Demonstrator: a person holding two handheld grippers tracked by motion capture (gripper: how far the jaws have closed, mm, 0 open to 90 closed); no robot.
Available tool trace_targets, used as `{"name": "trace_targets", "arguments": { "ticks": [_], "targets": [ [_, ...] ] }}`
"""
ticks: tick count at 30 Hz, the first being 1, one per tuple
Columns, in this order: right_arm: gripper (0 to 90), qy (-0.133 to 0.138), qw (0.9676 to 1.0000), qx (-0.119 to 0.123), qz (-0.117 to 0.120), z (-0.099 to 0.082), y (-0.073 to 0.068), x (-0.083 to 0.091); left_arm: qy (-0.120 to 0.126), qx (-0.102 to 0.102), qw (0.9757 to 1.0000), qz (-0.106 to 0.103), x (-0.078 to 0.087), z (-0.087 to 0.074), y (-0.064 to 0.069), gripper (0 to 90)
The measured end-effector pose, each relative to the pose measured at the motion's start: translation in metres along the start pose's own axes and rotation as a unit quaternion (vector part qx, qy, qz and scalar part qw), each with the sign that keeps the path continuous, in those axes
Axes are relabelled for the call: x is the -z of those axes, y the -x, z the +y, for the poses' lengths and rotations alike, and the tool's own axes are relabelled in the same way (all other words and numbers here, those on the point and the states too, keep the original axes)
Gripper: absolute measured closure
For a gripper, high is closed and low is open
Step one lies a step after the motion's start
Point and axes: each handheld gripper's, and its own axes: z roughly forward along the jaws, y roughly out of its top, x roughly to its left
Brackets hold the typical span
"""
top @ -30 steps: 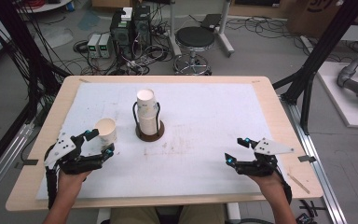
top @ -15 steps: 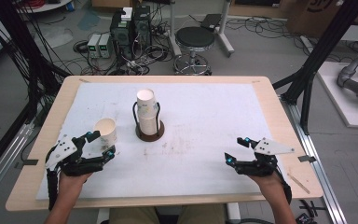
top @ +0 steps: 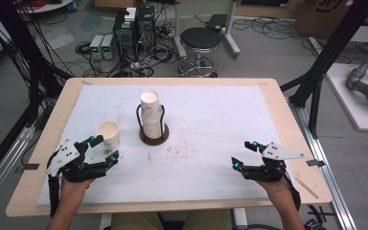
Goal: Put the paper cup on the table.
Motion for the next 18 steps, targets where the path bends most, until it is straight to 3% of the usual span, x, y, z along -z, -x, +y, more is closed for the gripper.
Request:
{"name": "trace_targets", "arguments": {
  "ticks": [18],
  "targets": [
    [23.0, 0.0, 1.0, 0.001, -0.001, -0.0012, 0.0026, 0.0014, 0.001, 0.002, 1.0, 0.006, -0.0013, -0.0015, -0.0023, 19.4]
  ]
}}
